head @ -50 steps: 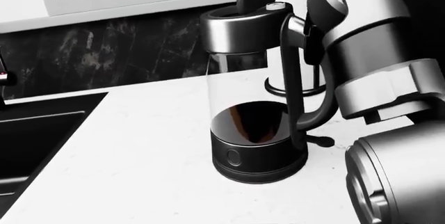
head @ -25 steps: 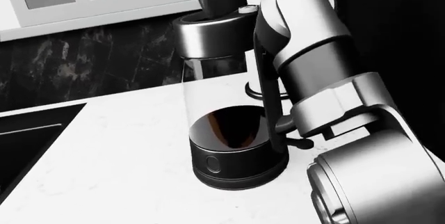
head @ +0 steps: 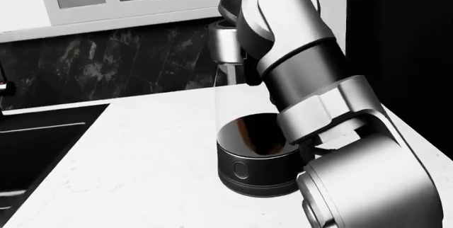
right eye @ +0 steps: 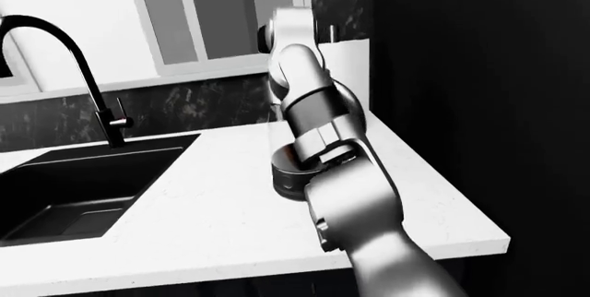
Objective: Close the lid of the electric kettle.
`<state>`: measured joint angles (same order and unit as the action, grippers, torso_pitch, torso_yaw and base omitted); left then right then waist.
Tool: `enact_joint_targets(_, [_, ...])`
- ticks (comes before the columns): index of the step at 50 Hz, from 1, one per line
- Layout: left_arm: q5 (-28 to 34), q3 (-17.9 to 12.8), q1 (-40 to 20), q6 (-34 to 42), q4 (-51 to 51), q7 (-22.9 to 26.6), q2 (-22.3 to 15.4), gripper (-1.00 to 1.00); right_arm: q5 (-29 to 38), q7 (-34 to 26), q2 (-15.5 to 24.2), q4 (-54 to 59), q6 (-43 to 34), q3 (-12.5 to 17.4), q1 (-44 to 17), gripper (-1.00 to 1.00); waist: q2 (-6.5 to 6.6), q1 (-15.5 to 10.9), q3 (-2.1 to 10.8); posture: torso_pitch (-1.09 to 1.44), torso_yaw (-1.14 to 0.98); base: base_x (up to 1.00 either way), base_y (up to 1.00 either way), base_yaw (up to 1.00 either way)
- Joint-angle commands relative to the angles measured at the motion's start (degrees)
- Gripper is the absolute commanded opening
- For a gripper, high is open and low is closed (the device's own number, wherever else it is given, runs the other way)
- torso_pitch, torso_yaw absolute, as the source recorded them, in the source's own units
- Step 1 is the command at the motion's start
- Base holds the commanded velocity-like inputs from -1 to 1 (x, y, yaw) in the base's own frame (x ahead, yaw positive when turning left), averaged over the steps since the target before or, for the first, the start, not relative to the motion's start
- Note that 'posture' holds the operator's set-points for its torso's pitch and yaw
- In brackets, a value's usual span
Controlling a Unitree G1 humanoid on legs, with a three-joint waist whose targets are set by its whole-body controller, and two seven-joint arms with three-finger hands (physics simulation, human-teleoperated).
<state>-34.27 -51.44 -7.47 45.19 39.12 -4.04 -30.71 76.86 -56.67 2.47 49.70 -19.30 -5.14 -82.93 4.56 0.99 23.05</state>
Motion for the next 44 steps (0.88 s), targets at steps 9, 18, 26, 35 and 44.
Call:
enact_joint_targets(9, [-0.30,-0.70,-0.89,-1.33,0.84,0.35,-1.16,1.00,1.69,-0.52,-3.47,-10.00,-2.76,-1.08,8.49,0.97,0.31,-0.23,-0.11,-0.68,0.00,0.00,0.00,0.00])
enact_joint_targets(18, [-0.07,-0.66,-0.76,-1.68,0.60,0.47,-1.11,1.00,1.51,0.90,-4.50,-12.29,-2.80,-1.04,12.82,0.96,0.54,-0.08,0.01,-0.68,0.00,0.00,0.00,0.00])
enact_joint_targets(26, [-0.35,-1.11,-0.75,-1.43,0.65,0.43,-1.37,1.00,1.44,1.02,-5.07,-14.65,-2.62,-1.38,15.41,0.96,0.48,-0.02,0.22,-0.68,0.00,0.00,0.00,0.00])
enact_joint_targets(35, [-0.16,-1.03,-0.57,-1.84,0.25,0.47,-1.31,1.00,1.28,1.46,-4.93,-14.16,-2.19,-1.28,15.28,0.96,0.43,0.08,0.48,-0.68,0.00,0.00,0.00,0.00])
enact_joint_targets(44, [-0.68,-1.16,-0.94,-1.14,0.67,0.04,-1.58,1.00,0.63,0.91,-3.11,-12.46,-1.07,-0.47,10.49,0.96,0.44,0.18,0.31,-0.68,0.00,0.00,0.00,0.00])
